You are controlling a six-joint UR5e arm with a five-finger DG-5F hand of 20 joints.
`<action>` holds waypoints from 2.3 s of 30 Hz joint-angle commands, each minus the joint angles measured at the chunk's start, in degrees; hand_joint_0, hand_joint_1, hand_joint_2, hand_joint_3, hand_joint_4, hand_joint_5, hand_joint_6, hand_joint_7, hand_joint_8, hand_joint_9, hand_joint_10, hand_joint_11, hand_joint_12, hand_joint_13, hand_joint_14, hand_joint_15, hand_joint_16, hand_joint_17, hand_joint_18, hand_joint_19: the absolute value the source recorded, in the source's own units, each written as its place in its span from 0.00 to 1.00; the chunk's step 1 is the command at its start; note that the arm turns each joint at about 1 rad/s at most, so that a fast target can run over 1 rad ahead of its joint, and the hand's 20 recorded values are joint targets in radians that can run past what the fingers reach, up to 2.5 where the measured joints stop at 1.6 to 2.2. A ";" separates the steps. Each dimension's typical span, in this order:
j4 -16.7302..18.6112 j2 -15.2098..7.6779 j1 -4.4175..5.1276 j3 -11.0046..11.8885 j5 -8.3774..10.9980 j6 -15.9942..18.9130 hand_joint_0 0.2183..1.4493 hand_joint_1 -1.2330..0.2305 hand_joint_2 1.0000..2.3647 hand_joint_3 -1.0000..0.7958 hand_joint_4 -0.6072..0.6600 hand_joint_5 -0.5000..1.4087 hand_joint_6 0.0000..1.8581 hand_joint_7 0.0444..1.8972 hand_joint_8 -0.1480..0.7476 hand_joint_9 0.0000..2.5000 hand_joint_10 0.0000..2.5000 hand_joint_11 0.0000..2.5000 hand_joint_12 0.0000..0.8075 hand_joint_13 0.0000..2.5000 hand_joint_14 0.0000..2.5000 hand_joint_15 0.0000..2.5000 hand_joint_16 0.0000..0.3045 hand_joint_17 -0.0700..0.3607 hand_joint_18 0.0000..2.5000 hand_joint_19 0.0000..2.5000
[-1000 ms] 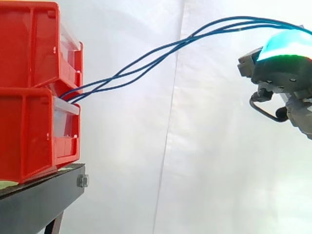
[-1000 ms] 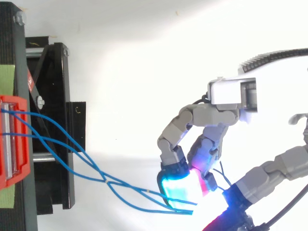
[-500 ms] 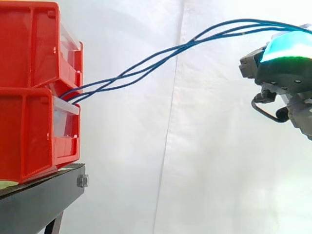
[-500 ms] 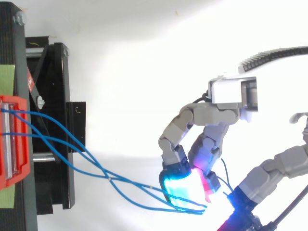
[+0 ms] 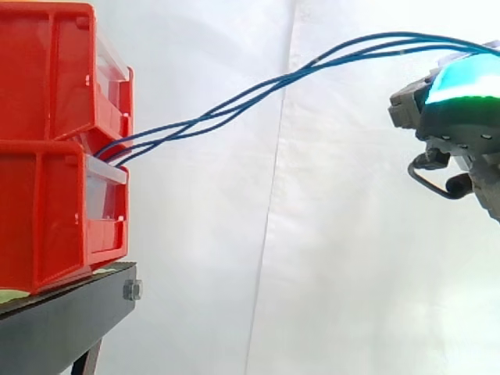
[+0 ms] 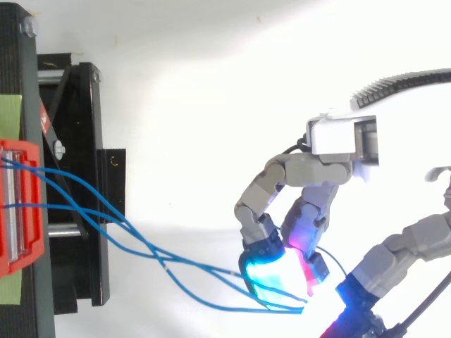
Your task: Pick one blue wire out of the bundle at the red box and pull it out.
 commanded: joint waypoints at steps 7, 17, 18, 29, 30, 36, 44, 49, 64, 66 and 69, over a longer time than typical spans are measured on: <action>-0.74 0.06 -0.01 0.00 -0.66 -0.35 0.30 0.19 0.00 0.28 0.64 0.20 0.52 0.53 0.60 0.45 0.00 0.36 0.55 0.39 0.01 0.21 0.17 0.44 0.41 0.18; -0.74 -0.02 -0.01 -0.09 -0.92 -0.35 0.27 0.31 0.00 0.28 0.59 0.23 0.50 0.63 0.60 0.49 0.01 0.34 0.55 0.41 0.01 0.21 0.17 0.44 0.43 0.20; -0.74 -0.02 -0.01 0.00 -0.92 -0.35 0.27 0.32 0.00 0.28 0.59 0.23 0.49 0.64 0.60 0.49 0.01 0.33 0.55 0.41 0.01 0.21 0.17 0.44 0.43 0.21; -1.17 -0.02 -0.19 0.00 -1.01 -0.35 0.27 0.36 0.00 0.31 0.58 0.23 0.49 0.63 0.61 0.50 0.01 0.34 0.55 0.41 0.01 0.21 0.18 0.44 0.42 0.21; -1.09 -0.02 -0.19 0.00 -1.01 -0.35 0.27 0.36 0.00 0.31 0.58 0.23 0.49 0.63 0.61 0.50 0.01 0.34 0.55 0.41 0.01 0.21 0.18 0.44 0.42 0.21; -1.09 -0.02 -0.19 0.00 -1.01 -0.35 0.27 0.39 0.01 0.34 0.54 0.24 0.49 0.62 0.60 0.52 0.01 0.32 0.55 0.42 0.01 0.21 0.17 0.44 0.43 0.22; -1.09 0.06 -0.19 0.00 -1.01 -0.35 0.27 0.42 0.01 0.37 0.54 0.24 0.47 0.58 0.60 0.53 0.01 0.28 0.58 0.43 0.01 0.20 0.20 0.47 0.44 0.21; -1.09 -0.02 -0.28 0.00 -1.01 -0.35 0.27 0.47 0.01 0.39 0.59 0.24 0.45 0.56 0.62 0.53 0.01 0.28 0.60 0.43 0.01 0.20 0.21 0.50 0.45 0.21; -1.09 -0.02 -0.36 0.00 -1.01 -0.35 0.29 0.25 0.01 0.41 0.65 0.20 0.50 0.57 0.63 0.50 0.01 0.34 0.58 0.42 0.01 0.21 0.19 0.47 0.44 0.20; -1.17 -0.02 -0.36 0.00 -1.01 -0.35 0.30 0.25 0.01 0.39 0.65 0.20 0.50 0.56 0.61 0.48 0.00 0.35 0.57 0.41 0.01 0.22 0.18 0.46 0.43 0.20; -1.09 -0.02 -0.36 0.00 -1.01 -0.35 0.30 0.21 0.01 0.36 0.66 0.19 0.51 0.52 0.60 0.45 0.00 0.36 0.56 0.40 0.01 0.21 0.18 0.44 0.41 0.20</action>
